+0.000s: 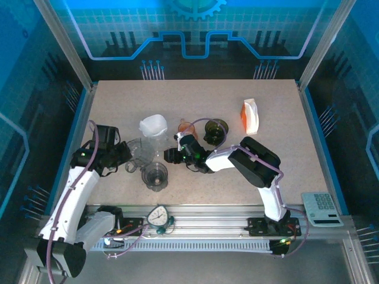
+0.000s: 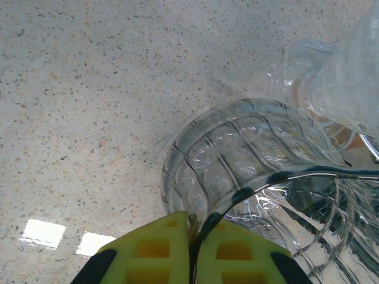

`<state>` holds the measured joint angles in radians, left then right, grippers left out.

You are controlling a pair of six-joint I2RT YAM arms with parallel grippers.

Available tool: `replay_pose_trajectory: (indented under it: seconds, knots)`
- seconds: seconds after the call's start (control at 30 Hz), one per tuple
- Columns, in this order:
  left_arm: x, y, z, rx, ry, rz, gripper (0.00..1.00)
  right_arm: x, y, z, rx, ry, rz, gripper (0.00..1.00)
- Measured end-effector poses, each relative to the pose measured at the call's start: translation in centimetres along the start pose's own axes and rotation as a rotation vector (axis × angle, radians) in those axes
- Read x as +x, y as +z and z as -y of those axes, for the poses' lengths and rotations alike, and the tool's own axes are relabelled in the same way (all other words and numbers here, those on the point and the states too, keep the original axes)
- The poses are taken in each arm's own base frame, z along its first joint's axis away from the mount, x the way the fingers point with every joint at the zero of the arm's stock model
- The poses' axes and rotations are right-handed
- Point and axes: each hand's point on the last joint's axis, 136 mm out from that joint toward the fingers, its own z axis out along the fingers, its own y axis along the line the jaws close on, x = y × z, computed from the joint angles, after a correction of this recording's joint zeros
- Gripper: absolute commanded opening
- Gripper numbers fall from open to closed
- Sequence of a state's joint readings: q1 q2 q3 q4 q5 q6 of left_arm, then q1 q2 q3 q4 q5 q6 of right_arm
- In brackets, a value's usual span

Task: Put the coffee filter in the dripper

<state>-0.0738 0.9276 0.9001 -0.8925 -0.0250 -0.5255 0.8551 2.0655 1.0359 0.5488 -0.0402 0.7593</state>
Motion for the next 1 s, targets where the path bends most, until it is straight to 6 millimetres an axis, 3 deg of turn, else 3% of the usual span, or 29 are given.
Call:
replay_pose_trajectory:
  seconds: [0.27, 0.5, 0.7, 1.0]
  knots:
    - [0.2, -0.7, 0.6, 0.044, 0.002, 0.005, 0.0, 1.3, -3.4, 0.7, 0.038, 0.004, -0.005, 0.47]
    - [1.7, -1.6, 1.4, 0.079, 0.027, -0.014, 0.0, 1.5, -7.7, -0.5, 0.043, -0.015, 0.027, 0.49]
    - [5.2, -2.4, 4.3, 0.146, 0.143, -0.074, 0.0, 1.5, -13.0, -0.7, 0.089, -0.036, 0.076, 0.51]
    - [11.3, -0.9, 9.3, 0.147, 0.355, -0.183, 0.0, -0.1, -23.0, 2.2, 0.284, -0.074, 0.22, 0.55]
